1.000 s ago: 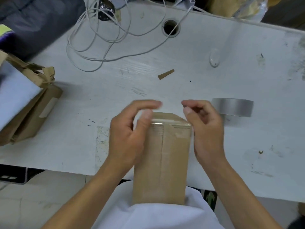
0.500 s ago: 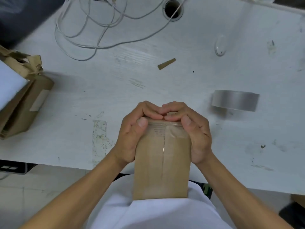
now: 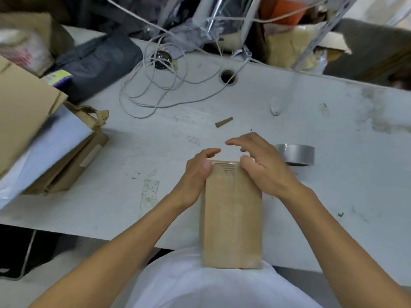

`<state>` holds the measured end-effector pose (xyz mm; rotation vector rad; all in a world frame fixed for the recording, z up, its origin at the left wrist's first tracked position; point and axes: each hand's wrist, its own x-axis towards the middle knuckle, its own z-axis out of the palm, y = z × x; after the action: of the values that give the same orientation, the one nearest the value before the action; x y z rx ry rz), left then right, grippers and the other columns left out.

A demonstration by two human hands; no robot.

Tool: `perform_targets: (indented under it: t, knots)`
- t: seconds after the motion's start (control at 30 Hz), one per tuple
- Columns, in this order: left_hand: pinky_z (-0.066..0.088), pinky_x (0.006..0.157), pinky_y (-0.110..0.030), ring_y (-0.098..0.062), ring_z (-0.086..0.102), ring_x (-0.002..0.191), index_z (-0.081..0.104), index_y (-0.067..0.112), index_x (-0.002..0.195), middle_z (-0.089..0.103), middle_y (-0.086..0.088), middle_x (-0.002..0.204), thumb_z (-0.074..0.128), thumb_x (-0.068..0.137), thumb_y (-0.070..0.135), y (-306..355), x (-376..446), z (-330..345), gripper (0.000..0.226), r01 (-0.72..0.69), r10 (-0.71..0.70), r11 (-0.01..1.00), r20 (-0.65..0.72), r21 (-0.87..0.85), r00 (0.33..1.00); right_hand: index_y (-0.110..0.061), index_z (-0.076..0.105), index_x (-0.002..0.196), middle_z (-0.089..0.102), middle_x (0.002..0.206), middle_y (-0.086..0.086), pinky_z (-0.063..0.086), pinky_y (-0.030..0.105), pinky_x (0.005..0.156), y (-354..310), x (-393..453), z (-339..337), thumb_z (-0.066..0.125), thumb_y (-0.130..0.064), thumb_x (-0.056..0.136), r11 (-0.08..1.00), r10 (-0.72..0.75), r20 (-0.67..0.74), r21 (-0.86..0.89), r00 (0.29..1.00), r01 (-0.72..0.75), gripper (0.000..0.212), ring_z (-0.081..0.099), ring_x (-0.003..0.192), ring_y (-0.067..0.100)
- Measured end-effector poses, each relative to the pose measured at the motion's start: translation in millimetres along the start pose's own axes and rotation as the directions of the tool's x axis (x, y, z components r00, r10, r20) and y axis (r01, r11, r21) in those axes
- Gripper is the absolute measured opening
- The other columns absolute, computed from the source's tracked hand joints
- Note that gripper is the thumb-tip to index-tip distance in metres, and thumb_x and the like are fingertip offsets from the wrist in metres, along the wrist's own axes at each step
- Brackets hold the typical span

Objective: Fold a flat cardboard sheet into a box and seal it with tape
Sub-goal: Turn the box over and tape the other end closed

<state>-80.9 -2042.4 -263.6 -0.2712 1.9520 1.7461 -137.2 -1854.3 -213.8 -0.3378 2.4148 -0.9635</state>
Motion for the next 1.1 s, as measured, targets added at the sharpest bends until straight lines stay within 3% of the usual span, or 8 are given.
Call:
perform_targets:
  t: [0.1,0.23,0.43,0.6,0.77,0.93,1.03,1.1]
  knots:
    - [0.021,0.115,-0.031,-0.017,0.029,0.145,0.039,0.029,0.149,0.04,0.003,0.154,0.007,0.059,0.102,8,-16,14,0.12,0.075,-0.077,0.98,0.0,0.183,0.997,-0.027,0.065,0.112,0.06,0.119,0.002,0.044,0.039,0.092,-44,0,-1,0.016,-0.086,0.073,0.867,0.404,0.224,-0.404,0.887,-0.293,0.086,0.056,0.112,0.026]
    - [0.027,0.115,-0.041,-0.022,0.034,0.144,0.031,0.038,0.151,0.04,0.005,0.154,0.018,0.066,0.097,-8,-54,19,0.104,0.295,-0.305,0.943,0.041,0.153,0.952,-0.021,0.064,0.113,0.06,0.119,-0.001,0.044,0.037,0.095,-67,-4,-14,0.046,-0.081,0.077,0.775,0.632,0.367,-0.266,0.683,-0.573,0.073,0.058,0.109,0.024]
    - [0.055,0.084,-0.049,-0.024,0.059,0.114,0.026,0.046,0.14,0.051,0.009,0.134,0.061,0.075,0.078,-15,-103,-5,0.081,0.422,-0.467,0.851,-0.08,-0.313,0.881,-0.022,0.061,0.076,0.062,0.078,-0.002,0.043,0.035,0.073,-58,-38,-14,0.055,-0.051,0.081,0.839,0.453,0.112,0.282,0.885,-0.465,0.03,0.059,0.077,0.021]
    - [0.059,0.082,-0.036,-0.018,0.068,0.109,0.041,0.027,0.138,0.064,0.002,0.13,0.08,0.078,0.033,3,-91,-36,0.072,0.009,-0.258,0.785,-0.314,-0.619,0.914,-0.034,0.051,0.138,0.06,0.132,-0.008,0.048,0.034,0.1,-50,-58,18,0.054,-0.045,0.077,0.842,0.098,-0.102,0.539,0.99,-0.028,0.062,0.056,0.121,0.011]
    - [0.055,0.091,-0.037,-0.015,0.062,0.117,0.034,0.039,0.136,0.058,0.004,0.134,0.083,0.073,0.025,11,-82,-69,0.081,-0.197,0.058,0.9,-0.34,-0.389,0.938,-0.042,0.02,0.152,0.041,0.146,-0.018,0.051,0.019,0.087,-46,-77,39,0.061,-0.012,0.067,0.784,0.006,-0.135,0.616,0.991,0.08,0.099,0.05,0.124,-0.002]
    - [0.053,0.089,-0.029,-0.015,0.048,0.129,0.033,0.037,0.119,0.04,0.01,0.143,0.075,0.075,0.019,25,-75,-69,0.064,-0.323,0.306,0.946,-0.24,-0.034,0.921,-0.022,0.031,0.124,0.054,0.125,0.0,0.054,0.025,0.08,-46,-76,44,0.08,-0.015,0.08,0.747,0.313,-0.342,0.664,0.886,-0.008,0.066,0.06,0.113,0.017]
    - [0.052,0.095,-0.028,-0.006,0.044,0.128,0.038,0.051,0.133,0.035,0.013,0.136,0.08,0.079,0.018,25,-72,-72,0.077,-0.356,0.383,0.917,-0.155,0.179,0.91,-0.039,0.023,0.133,0.047,0.14,0.002,0.053,0.031,0.087,-40,-82,50,0.08,-0.016,0.079,0.886,0.302,-0.443,0.458,0.844,-0.076,0.081,0.059,0.106,0.019]
    - [0.049,0.095,-0.019,-0.004,0.045,0.12,0.057,0.038,0.121,0.032,0.012,0.135,0.08,0.08,0.014,20,-71,-72,0.053,-0.351,0.425,0.856,-0.132,0.38,0.895,-0.053,0.019,0.144,0.035,0.153,-0.006,0.049,0.039,0.098,-37,-87,59,0.076,-0.011,0.081,0.959,0.241,-0.436,0.243,0.867,-0.144,0.094,0.05,0.118,0.02]
